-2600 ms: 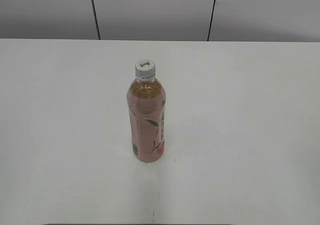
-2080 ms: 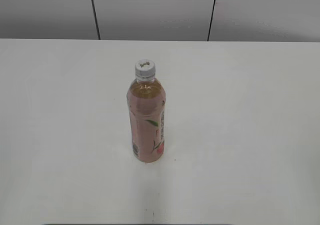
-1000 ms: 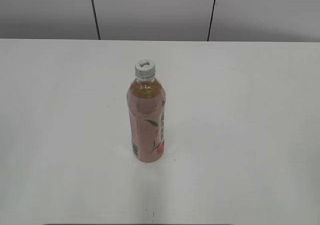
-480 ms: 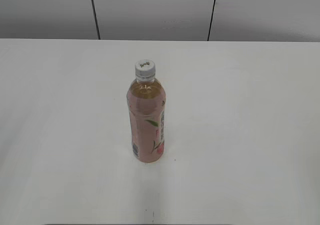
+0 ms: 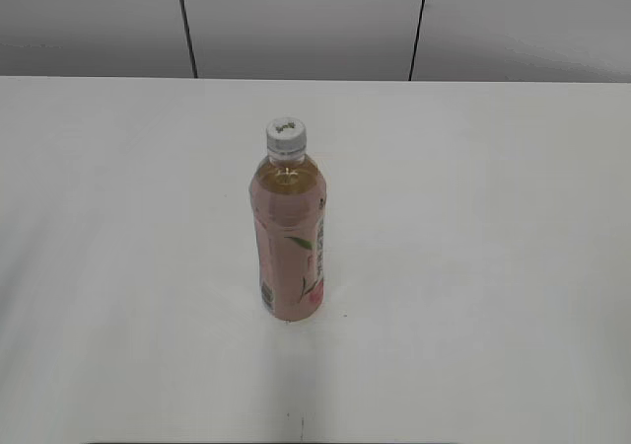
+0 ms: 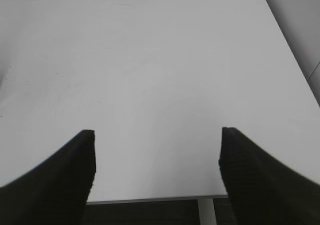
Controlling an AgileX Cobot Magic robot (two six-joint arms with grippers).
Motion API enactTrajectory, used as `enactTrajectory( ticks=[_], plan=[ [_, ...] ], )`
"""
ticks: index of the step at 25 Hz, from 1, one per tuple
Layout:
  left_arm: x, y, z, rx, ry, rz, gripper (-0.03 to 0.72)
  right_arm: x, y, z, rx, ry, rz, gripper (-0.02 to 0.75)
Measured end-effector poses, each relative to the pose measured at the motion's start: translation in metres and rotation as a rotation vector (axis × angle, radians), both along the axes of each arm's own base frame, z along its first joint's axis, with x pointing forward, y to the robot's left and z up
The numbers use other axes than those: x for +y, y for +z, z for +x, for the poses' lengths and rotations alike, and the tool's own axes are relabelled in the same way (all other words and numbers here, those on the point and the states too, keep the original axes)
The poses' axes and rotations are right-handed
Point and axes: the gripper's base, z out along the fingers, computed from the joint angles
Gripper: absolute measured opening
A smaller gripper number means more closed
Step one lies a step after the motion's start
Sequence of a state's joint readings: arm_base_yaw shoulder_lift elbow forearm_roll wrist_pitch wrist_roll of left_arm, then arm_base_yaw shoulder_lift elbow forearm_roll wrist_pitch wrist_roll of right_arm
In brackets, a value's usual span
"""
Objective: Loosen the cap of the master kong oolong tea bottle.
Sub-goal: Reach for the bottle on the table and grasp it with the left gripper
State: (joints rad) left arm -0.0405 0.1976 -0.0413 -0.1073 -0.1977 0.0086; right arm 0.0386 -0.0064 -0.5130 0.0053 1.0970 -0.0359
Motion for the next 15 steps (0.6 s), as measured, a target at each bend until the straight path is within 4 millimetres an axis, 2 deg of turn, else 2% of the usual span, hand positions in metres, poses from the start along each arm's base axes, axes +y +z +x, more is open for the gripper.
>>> enactTrajectory(
  ticks=[7, 13, 15],
  plan=[
    [-0.002, -0.014, 0.036, 0.141, -0.005, 0.053, 0.239, 0.0, 0.0, 0.0, 0.0, 0.0, 0.0, 0.582],
    [-0.024, -0.035, 0.068, 0.206, -0.231, 0.217, 0.239, 0.0, 0.0, 0.0, 0.0, 0.0, 0.0, 0.582],
    [-0.032, -0.051, 0.078, 0.254, -0.324, 0.227, 0.241, 0.0, 0.0, 0.0, 0.0, 0.0, 0.0, 0.582]
  ],
)
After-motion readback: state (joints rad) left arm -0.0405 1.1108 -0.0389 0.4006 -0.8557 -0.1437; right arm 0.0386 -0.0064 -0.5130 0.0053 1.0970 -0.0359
